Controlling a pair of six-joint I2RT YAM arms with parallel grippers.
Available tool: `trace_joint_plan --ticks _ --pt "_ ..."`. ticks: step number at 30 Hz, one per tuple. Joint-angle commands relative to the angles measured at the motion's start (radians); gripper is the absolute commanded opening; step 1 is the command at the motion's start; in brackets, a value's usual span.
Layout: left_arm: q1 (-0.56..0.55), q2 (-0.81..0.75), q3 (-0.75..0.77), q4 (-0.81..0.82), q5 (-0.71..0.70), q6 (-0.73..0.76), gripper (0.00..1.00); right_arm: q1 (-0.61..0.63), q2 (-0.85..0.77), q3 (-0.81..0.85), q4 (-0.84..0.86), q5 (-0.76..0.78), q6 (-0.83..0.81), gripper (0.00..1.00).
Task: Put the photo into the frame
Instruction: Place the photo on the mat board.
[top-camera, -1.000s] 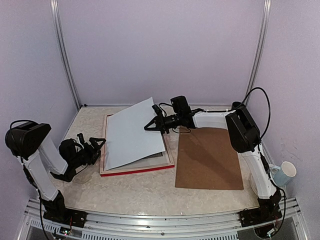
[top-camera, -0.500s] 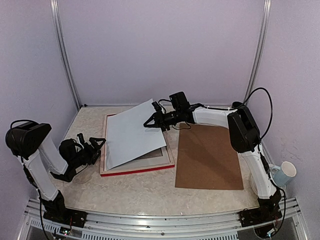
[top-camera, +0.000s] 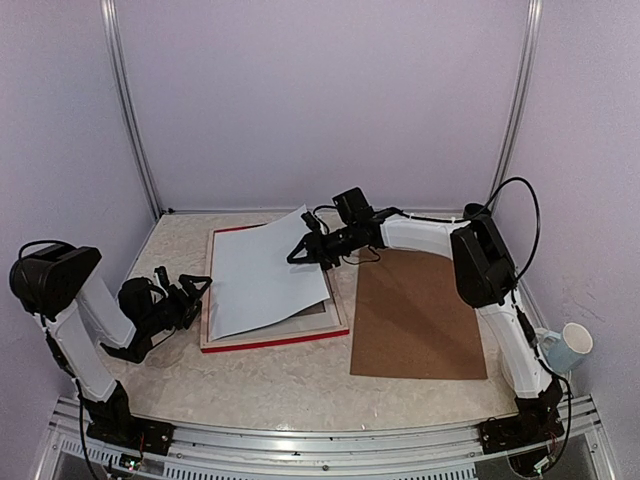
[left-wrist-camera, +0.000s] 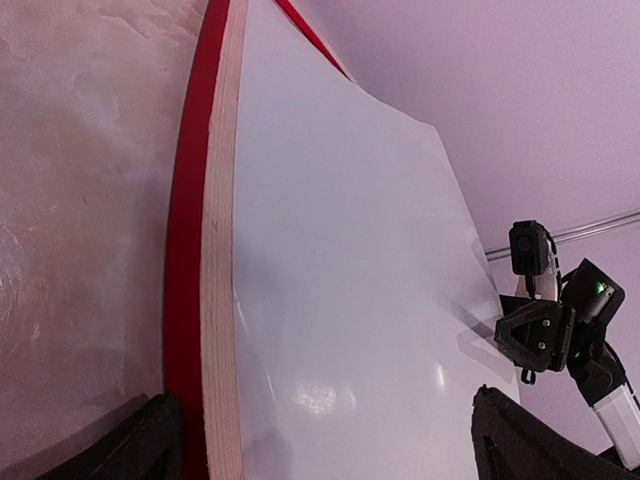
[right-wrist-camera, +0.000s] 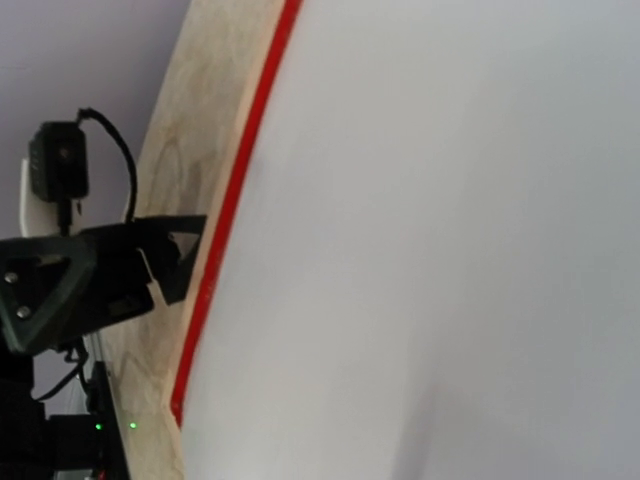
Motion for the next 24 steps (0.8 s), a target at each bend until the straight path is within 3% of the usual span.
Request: trace_joint_plan --ticks 1,14,24 --pt "-0.016 0.015 -0.01 -0.134 0.0 0.003 0.99 0.017 0.018 0.033 -0.047 0.029 -0.031 0.41" --pt "-0.017 0.027 -0.018 -0.118 -0.005 0.002 0.99 0.02 0.017 0.114 -0.264 0.195 -0.126 0.49" --pt "-0.019 0.051 -0.023 -0.094 -0.004 -0.004 0.99 0.032 0.02 0.138 -0.336 0.26 -0.166 0.56"
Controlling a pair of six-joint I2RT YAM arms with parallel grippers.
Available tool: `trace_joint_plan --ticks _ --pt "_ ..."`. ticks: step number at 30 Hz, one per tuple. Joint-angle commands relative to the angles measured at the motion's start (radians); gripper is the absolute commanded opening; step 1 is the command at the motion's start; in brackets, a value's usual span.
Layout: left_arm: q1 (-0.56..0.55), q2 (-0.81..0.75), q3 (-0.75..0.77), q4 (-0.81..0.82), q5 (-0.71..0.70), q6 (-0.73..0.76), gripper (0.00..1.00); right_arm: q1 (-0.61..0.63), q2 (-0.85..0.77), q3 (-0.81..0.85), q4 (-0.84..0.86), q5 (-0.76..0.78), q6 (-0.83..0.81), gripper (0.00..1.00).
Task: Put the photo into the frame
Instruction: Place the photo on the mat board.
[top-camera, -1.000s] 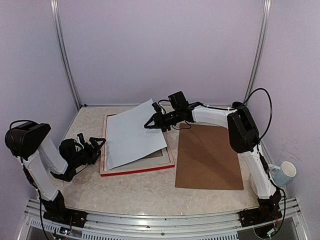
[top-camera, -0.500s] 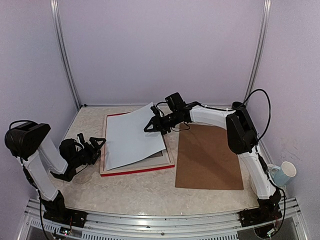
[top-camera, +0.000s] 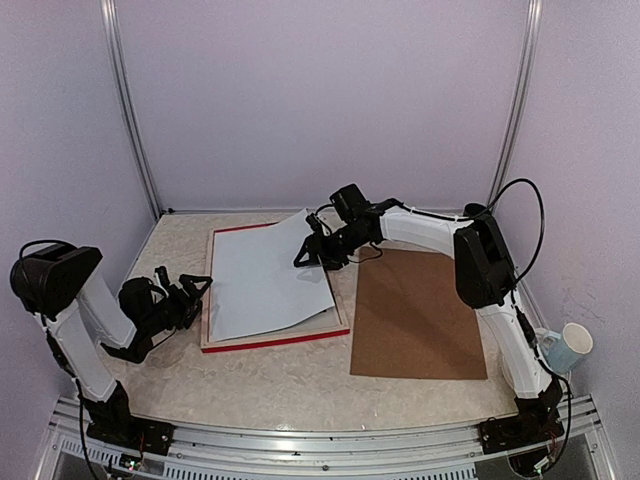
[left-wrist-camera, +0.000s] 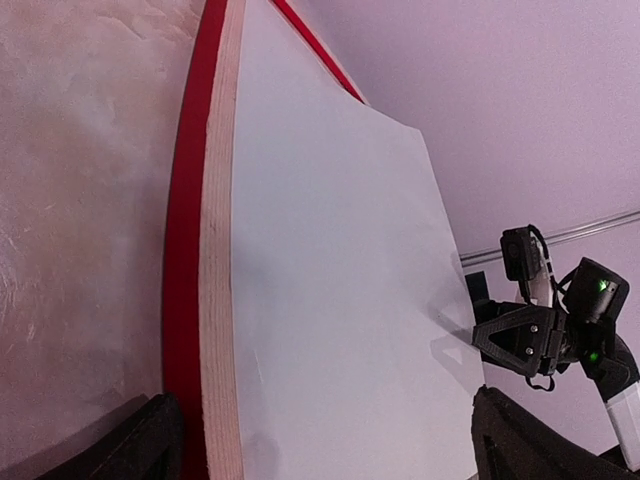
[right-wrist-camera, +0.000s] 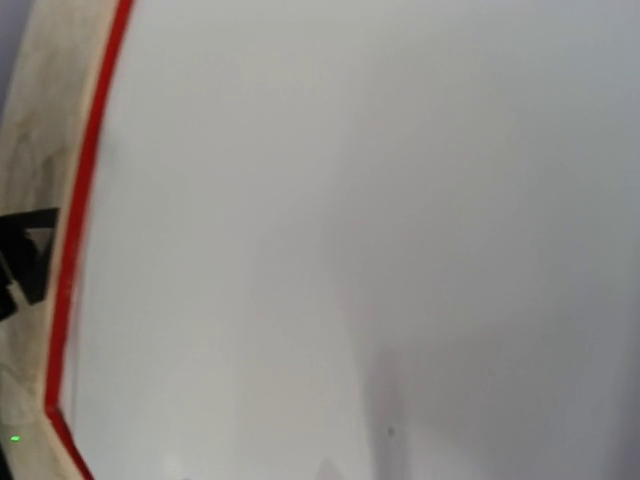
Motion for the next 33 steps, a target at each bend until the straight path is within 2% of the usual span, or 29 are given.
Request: trace_joint_plan --ticks 1,26,33 --pt "-0.014 0.044 -0.023 -0.104 0.003 -0.004 0.99 0.021 0.018 0.051 -0.073 0.061 -0.043 0.56" --pt "-0.002 -0.032 -0.025 -0.184 -0.023 0.022 0.99 0.027 -0.027 0.048 -0.174 0.276 -0.112 0.63" --pt "0.002 -0.057 -0.024 -0.213 -0.032 0.033 0.99 0.027 -0.061 0.028 -0.182 0.351 -0.134 0.72"
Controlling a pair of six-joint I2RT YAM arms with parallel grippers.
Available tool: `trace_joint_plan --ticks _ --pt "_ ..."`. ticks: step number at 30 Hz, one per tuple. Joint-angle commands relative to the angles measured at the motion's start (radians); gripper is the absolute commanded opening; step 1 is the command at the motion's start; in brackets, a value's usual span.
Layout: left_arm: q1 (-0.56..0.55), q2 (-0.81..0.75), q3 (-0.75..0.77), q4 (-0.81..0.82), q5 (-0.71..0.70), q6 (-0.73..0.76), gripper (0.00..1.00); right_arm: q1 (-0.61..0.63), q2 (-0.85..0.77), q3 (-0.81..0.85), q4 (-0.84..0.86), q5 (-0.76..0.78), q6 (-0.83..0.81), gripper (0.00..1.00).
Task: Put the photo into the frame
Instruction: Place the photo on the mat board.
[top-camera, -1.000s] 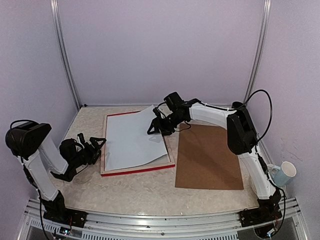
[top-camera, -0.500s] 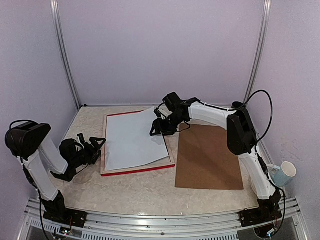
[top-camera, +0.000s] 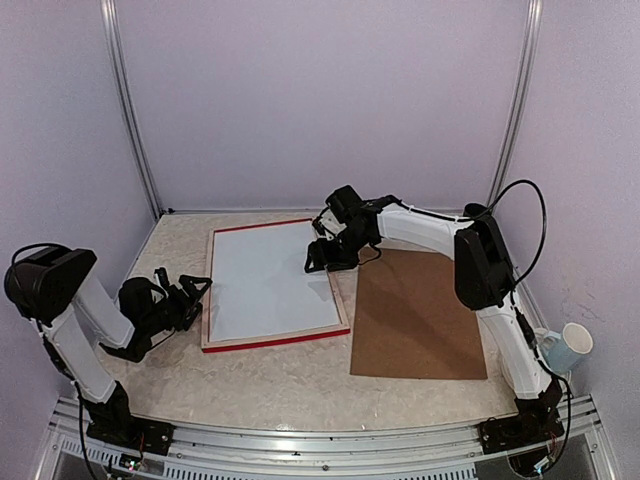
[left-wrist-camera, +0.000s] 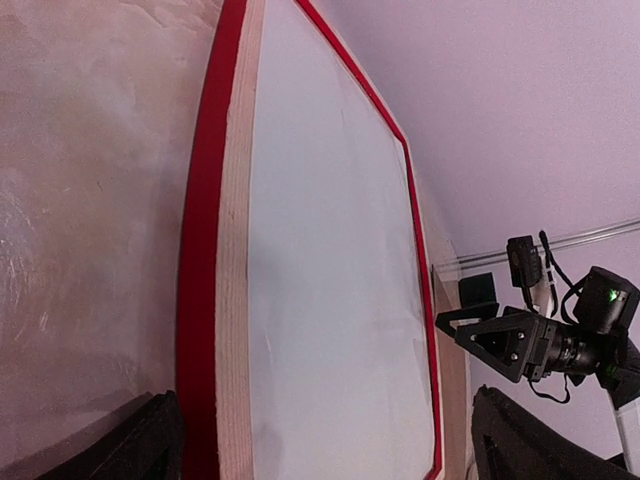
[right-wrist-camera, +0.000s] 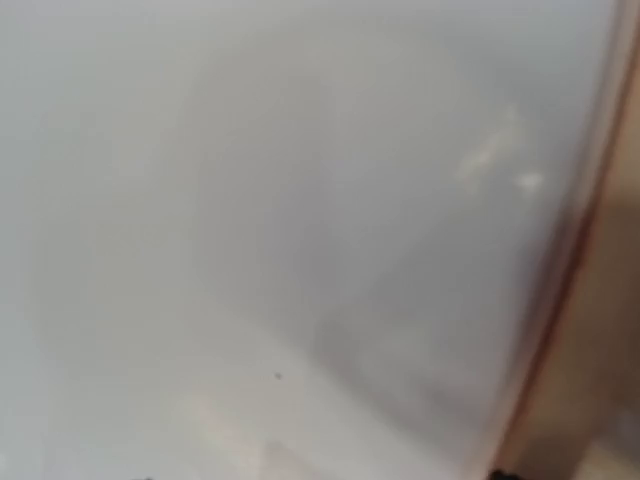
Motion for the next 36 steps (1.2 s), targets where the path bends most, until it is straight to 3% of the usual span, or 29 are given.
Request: trace_joint_plan --ticks 1,4,13,23,36 --pt "0.004 -0.012 -0.023 -0.134 -0.022 0.03 0.99 0.008 -0.065 -0.017 -0.021 0.079 -0.029 0.73" --pt "0.007 -0.033 -0.022 -0.158 -0.029 0.044 0.99 0.007 -0.079 -0.023 -0.025 0.109 -0.042 0.76" --pt "0.005 -0.157 -0.009 -0.302 -0.078 0.111 0.99 -0.014 -0.152 -0.126 0.006 0.181 -0.057 0.97" --pt "-0.047 -0.318 0.051 -0.512 -0.184 0.198 0.99 -0.031 -0.218 -0.326 0.149 0.025 -0.047 0.98" --pt "-0.123 -0.457 0.132 -0.698 -0.301 0.268 0.99 0.018 -0.192 -0.374 0.218 -0.098 -0.059 0.96"
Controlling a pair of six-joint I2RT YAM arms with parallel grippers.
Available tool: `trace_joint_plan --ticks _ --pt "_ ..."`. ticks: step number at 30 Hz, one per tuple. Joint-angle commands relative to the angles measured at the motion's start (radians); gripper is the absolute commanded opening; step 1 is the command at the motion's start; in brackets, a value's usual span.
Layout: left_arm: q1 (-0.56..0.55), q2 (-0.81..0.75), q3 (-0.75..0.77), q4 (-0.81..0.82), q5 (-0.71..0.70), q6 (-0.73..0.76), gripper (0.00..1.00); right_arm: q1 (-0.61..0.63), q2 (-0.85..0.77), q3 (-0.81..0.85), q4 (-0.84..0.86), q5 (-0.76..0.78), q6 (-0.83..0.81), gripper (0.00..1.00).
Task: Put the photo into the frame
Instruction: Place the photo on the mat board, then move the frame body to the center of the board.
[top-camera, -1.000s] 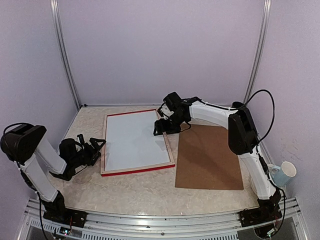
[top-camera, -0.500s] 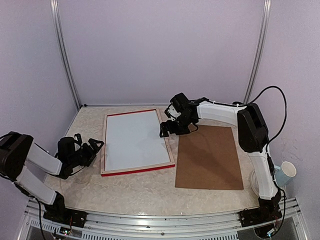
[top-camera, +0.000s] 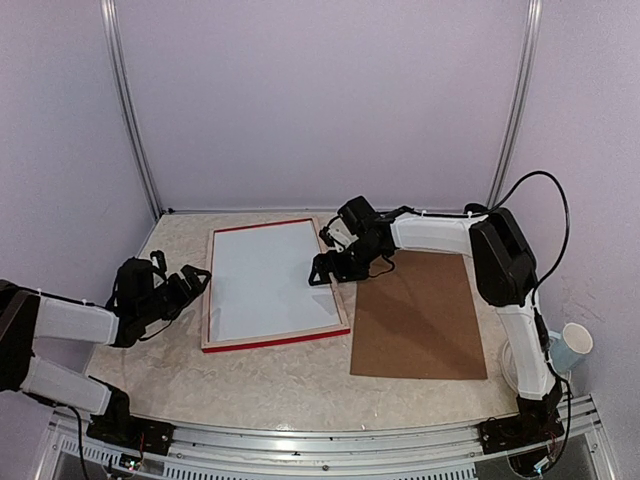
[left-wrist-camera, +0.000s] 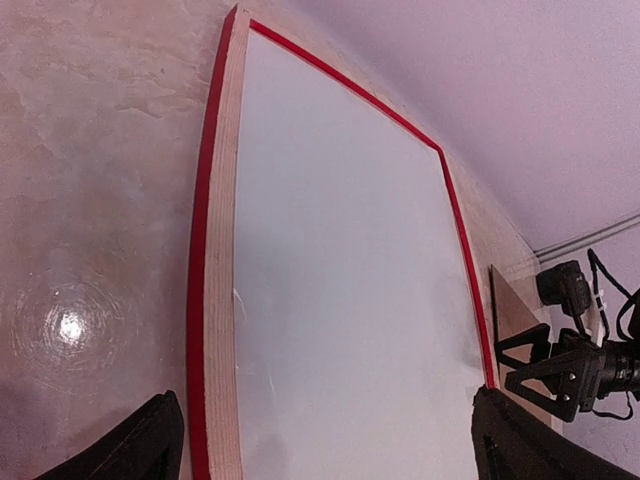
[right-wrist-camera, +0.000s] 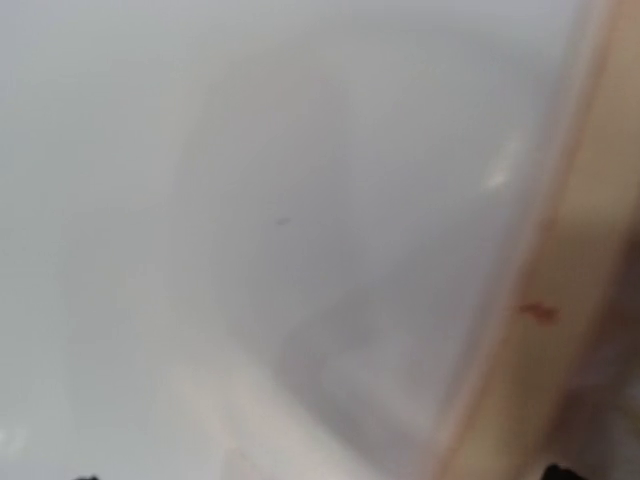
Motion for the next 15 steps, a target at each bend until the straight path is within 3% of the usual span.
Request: trace_joint_plan --ticks 1,15 --pt "-0.024 -0.038 0.04 -0.079 -0.057 0.046 0.99 0.027 -0.014 -0.023 0.043 -0.063 -0.009 0.95" --pt "-0.094 -0.049 0.073 -0.105 -0.105 0.054 0.99 0.088 -0.012 -0.044 0.115 -0.161 -0.008 0.94"
